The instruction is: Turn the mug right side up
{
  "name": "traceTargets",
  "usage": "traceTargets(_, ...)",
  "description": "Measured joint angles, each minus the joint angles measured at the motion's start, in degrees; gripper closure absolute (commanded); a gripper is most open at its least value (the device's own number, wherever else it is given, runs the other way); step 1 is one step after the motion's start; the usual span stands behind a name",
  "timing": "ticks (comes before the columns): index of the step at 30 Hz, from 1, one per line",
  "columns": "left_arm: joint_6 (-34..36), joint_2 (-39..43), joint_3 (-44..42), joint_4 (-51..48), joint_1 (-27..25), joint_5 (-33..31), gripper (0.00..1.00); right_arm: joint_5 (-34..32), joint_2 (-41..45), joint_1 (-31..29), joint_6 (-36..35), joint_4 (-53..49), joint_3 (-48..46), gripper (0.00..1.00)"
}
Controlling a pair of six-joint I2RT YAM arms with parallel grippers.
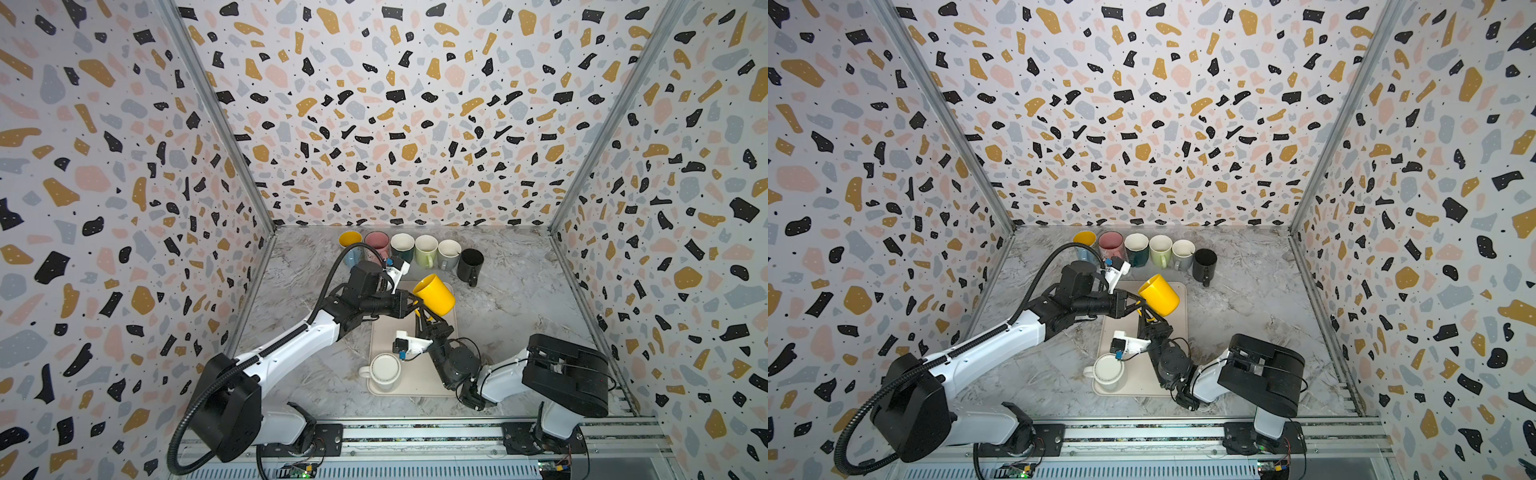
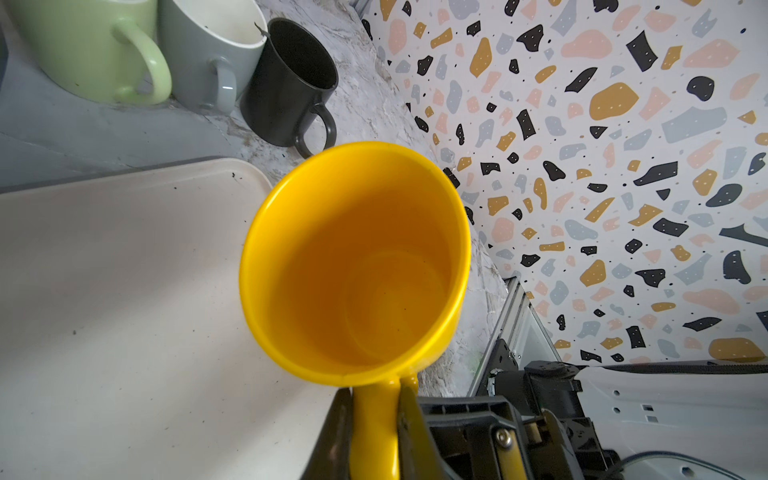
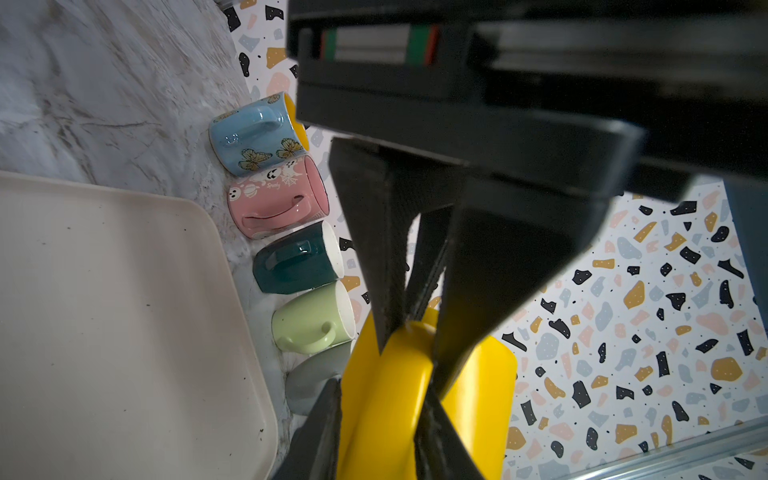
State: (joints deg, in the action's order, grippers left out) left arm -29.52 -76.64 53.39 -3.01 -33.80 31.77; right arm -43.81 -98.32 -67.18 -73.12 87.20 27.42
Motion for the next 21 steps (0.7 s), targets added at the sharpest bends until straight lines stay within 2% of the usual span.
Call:
traceTargets(2,-0.26,0.63,0.0,-0.09,0.0,-0.39,1.0,-0.63,0.0,0.07,0.24,0.55,0.13,0.72)
traceTargets(6,-1.84,1.73,-0.02,0.02,0.02,-1.31,1.0,-1.42,-0.24,0.04,1.09,1.73,0.72,0.97)
traceTargets(7,-2.38,1.88,-0.04,-0.02,0.04,-1.64,1.0,-1.53,-0.26,0.04,1.03,1.68,1.05,1.0)
traceTargets(17,-3.96,3.52,-0.31,0.09,0.04,-2.27,1.0,-1.09,-0.33,-0.07,2.27,2.05,1.95,1.0)
traceTargets(18,-4.04,3.52,-0.33,0.04,0.04,-1.99,0.91,-0.96,-0.33,-0.07,2.1,2.05,1.95,1.0)
traceTargets(21,-4.17,3.37,-0.33,0.04,0.22,-0.9,0.78,-0.74,-0.33,-0.07,1.44,2.23,1.95,1.0)
